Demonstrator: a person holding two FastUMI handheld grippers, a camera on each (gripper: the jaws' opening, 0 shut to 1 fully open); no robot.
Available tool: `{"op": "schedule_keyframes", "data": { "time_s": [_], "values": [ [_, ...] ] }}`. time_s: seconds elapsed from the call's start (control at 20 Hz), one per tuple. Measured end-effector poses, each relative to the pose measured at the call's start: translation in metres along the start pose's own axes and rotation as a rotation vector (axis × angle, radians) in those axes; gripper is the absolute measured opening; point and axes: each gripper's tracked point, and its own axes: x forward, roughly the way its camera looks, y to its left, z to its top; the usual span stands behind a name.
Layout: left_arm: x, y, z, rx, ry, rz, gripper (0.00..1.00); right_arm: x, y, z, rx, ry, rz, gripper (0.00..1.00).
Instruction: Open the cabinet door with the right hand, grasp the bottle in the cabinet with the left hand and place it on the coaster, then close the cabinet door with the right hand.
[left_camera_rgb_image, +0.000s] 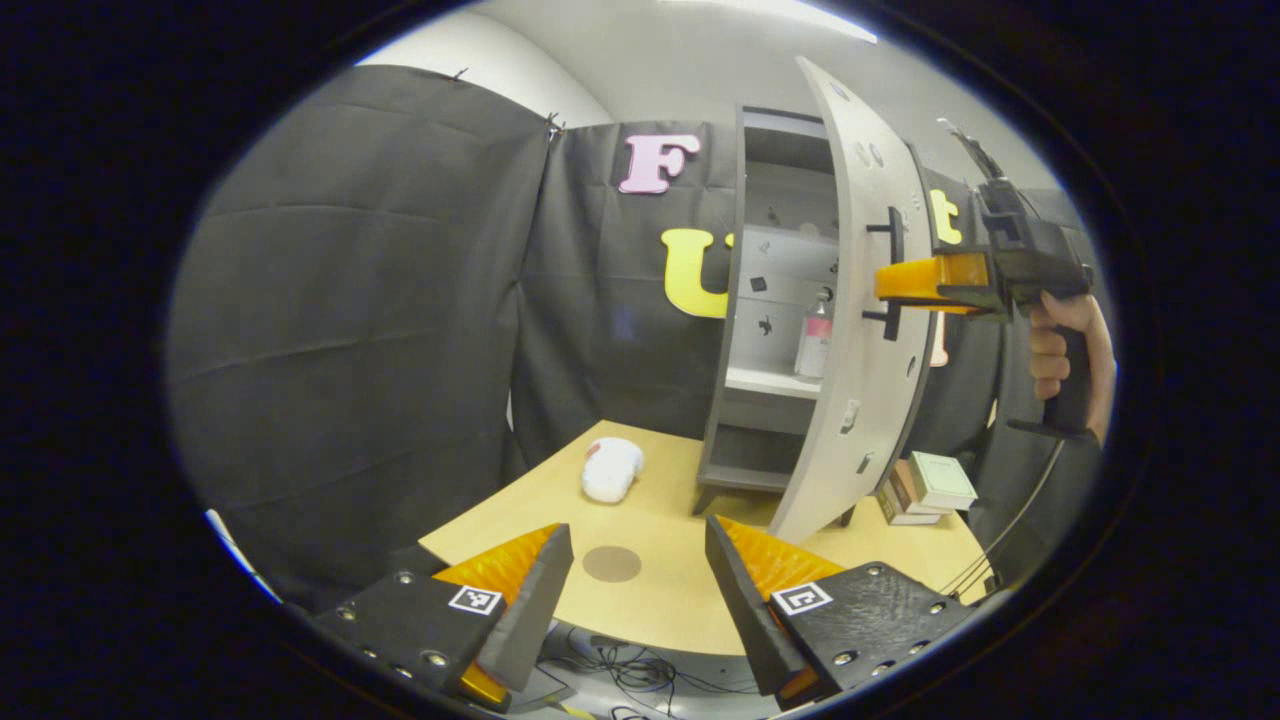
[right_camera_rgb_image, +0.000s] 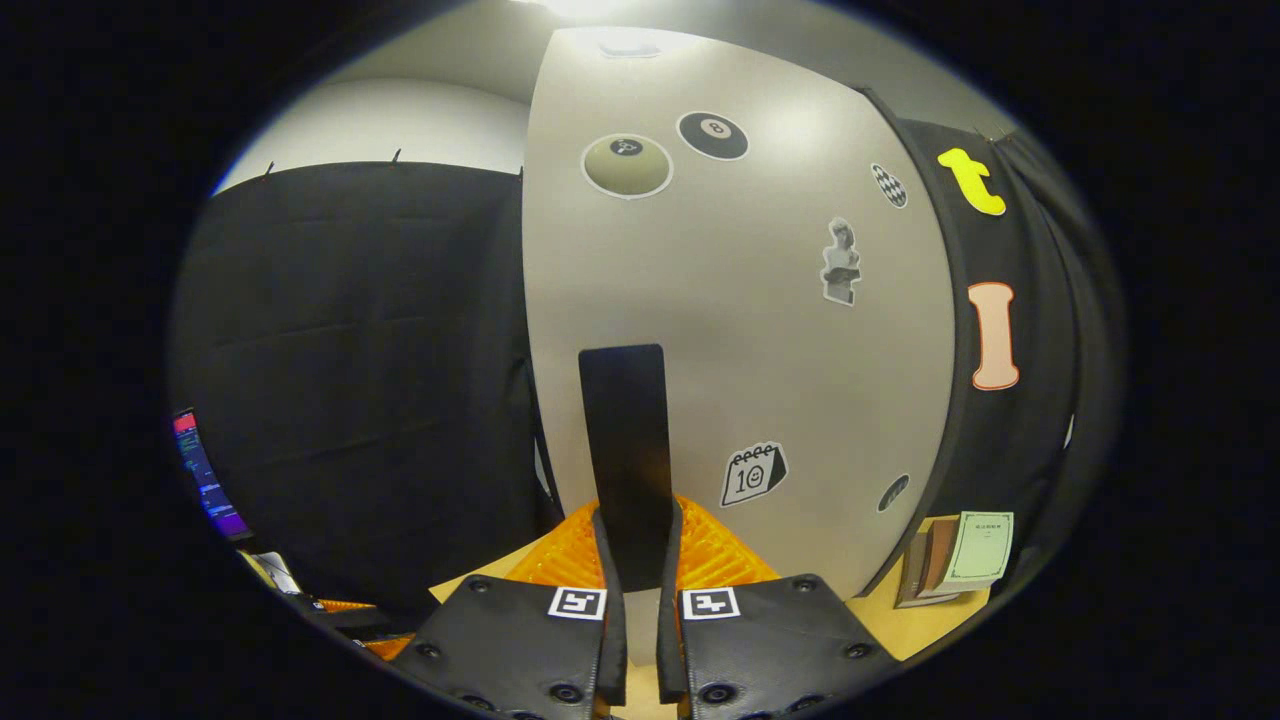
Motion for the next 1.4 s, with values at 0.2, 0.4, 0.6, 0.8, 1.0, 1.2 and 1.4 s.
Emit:
{"op": "schedule_keyframes", "data": {
  "time_s": [0.2,0.4,0.6,0.8,1.0,1.2,1.4],
  "values": [
    [-0.012,-0.006,0.002,0.012,-0.005,0.02,0.81,-0.008,-0.009,-0.003,0.012,0.001,0.013,0.14],
    [-0.02,-0.023,0.008,0.015,-0.017,0.009,0.81,-0.016,-0.019,-0.004,0.023,-0.004,-0.005,0.13],
    [-0.021,-0.048,0.007,0.046,-0.022,-0.024,0.81,-0.021,-0.028,-0.005,0.06,-0.012,-0.024,0.1],
    [-0.013,-0.079,0.01,0.059,-0.006,-0.086,0.81,-0.026,-0.037,-0.005,0.084,-0.031,-0.057,0.1],
    [-0.007,-0.107,0.014,0.07,-0.006,-0.137,0.81,-0.03,-0.047,-0.004,0.093,-0.053,-0.105,0.13],
    [0.006,-0.124,0.024,0.085,-0.005,-0.204,0.81,-0.037,-0.059,-0.002,0.098,-0.062,-0.167,0.12],
    [0.041,-0.123,0.047,0.102,-0.041,-0.238,0.82,-0.052,-0.077,-0.001,0.127,-0.071,-0.267,0.12]
  ]
}}
